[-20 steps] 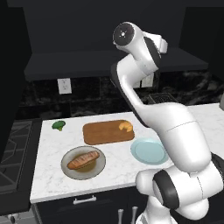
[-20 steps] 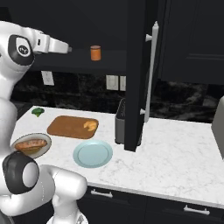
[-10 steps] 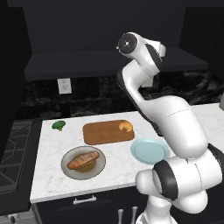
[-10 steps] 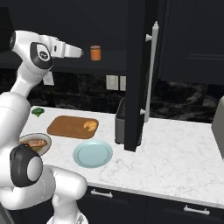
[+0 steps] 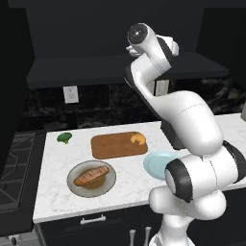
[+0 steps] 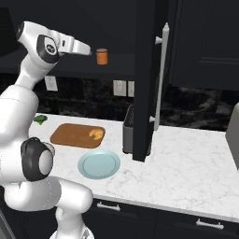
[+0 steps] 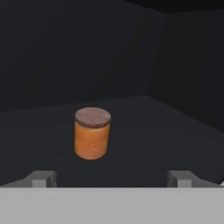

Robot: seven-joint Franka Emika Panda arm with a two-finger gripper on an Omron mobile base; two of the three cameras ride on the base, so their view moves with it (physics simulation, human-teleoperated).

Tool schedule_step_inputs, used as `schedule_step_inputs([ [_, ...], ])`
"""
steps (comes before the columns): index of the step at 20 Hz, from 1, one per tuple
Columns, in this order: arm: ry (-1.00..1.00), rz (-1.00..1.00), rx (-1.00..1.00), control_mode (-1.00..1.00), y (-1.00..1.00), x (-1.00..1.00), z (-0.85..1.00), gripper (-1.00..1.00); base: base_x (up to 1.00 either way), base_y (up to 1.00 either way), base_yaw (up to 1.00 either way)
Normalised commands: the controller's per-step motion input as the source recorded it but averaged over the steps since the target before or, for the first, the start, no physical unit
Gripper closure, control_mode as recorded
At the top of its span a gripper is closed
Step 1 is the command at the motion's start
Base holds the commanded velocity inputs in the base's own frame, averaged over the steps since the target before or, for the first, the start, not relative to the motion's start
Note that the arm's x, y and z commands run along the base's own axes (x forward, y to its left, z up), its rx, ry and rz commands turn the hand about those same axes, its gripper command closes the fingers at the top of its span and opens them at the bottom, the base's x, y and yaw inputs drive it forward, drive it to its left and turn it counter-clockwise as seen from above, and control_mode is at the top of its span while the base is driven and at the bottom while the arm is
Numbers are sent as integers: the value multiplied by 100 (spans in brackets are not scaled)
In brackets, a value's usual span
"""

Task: From the different types of pastries on the counter, select a croissant and place it on the cutting board. Then retrieve a jar of jam from the cabinet and place it alongside the croissant on the cutting board.

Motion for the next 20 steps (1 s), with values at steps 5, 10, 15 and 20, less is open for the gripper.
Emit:
schedule_step_inputs([
  [5, -7, 0, 0, -100, -4, 28, -32, -100, 0, 0, 0],
  [10, 1, 0, 0, -100, -7, 35, -6, -100, 0, 0, 0],
  [15, 7, 0, 1, -100, -3, 39, 1, -100, 0, 0, 0],
  [20, 6, 0, 0, -100, -1, 34, 0, -100, 0, 0, 0],
])
